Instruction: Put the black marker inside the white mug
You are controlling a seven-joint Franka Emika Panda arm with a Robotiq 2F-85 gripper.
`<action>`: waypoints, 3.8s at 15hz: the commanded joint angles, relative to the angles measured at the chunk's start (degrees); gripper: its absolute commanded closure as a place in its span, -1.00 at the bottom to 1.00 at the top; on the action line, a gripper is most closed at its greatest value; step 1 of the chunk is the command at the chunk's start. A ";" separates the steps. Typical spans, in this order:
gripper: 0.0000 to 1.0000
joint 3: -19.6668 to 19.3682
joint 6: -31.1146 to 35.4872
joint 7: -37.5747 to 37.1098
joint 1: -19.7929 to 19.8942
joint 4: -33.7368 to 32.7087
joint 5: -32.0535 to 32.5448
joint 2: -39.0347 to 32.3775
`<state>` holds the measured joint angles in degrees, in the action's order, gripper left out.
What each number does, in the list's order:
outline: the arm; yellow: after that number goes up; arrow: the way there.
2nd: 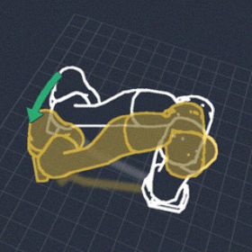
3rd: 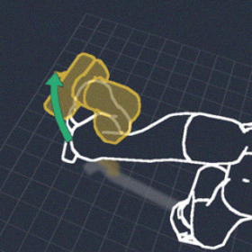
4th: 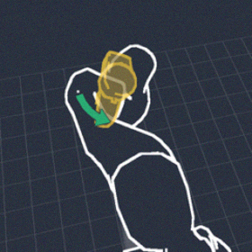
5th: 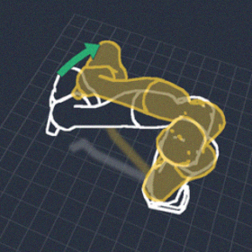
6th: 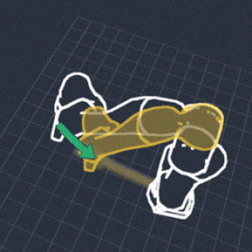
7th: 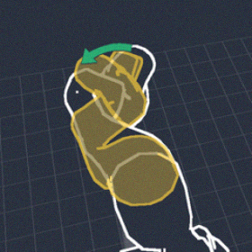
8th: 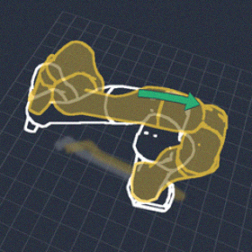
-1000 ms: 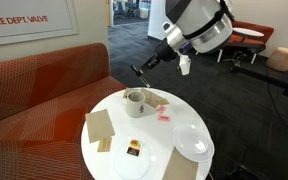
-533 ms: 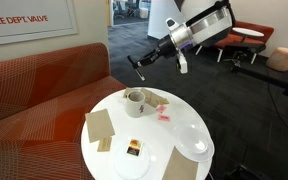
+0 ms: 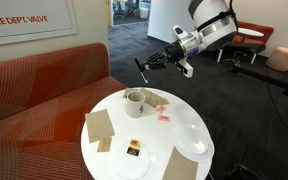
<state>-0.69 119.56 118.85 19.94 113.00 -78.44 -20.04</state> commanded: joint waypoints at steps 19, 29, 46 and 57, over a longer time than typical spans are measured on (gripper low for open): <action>0.94 -5.58 -4.04 14.00 -5.23 -5.81 -12.07 -9.21; 0.94 -6.80 -10.33 16.44 -4.80 -11.05 -11.51 -16.57; 0.24 -7.44 -7.29 15.22 -5.46 -12.50 -11.38 -22.01; -1.00 -7.41 -7.00 14.62 -5.39 -12.80 -11.42 -22.04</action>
<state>-7.41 111.71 134.09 15.18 101.13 -89.22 -42.06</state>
